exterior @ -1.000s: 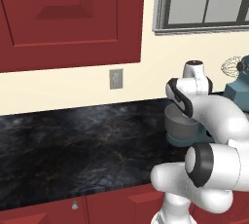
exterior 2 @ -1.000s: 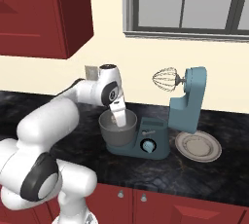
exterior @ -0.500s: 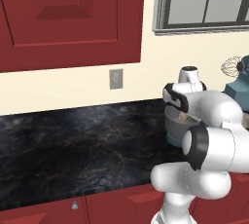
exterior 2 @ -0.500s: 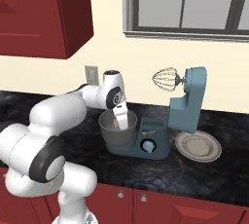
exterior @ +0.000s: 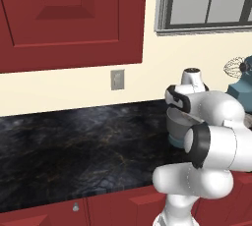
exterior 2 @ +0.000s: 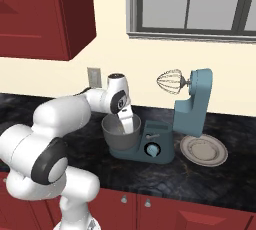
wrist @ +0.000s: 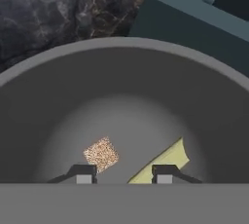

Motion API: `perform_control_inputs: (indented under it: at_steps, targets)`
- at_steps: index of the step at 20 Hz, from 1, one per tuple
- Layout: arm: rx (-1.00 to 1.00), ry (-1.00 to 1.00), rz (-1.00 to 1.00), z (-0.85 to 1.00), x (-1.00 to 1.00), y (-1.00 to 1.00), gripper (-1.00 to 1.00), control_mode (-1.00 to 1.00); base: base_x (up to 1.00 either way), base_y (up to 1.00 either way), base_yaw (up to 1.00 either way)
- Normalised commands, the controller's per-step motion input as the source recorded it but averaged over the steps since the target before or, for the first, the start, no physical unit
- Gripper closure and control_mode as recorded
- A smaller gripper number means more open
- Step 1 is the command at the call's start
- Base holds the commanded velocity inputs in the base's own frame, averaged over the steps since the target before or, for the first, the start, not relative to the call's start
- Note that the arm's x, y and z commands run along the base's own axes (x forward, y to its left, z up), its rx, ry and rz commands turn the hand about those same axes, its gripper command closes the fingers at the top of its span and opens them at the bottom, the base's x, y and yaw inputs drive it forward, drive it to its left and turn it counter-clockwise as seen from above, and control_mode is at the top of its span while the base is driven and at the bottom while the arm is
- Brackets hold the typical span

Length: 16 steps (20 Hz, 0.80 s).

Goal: Add butter and sugar cubes to the stand mixer bowl and then turn on the stand mixer to begin making frosting.

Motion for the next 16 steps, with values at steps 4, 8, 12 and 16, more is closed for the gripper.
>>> perform_control_inputs:
  at_steps: [4,8,12,16]
  targets:
    - [0.0,-0.03,-0.03,0.31,-0.12,0.0,-1.0,-1.0,0.0,0.0,0.0]
    - [0.0,-0.08,-0.02,0.48,-0.35,0.0,-1.0,-1.0,0.0,0.0,0.0]
    - [0.0,-0.1,-0.01,0.08,-0.63,0.0,-1.0,-1.0,0.0,0.0,0.0]
    - [0.0,-0.21,-0.01,-0.06,-0.97,-0.03,-1.0,-1.0,0.0,0.0,0.0]
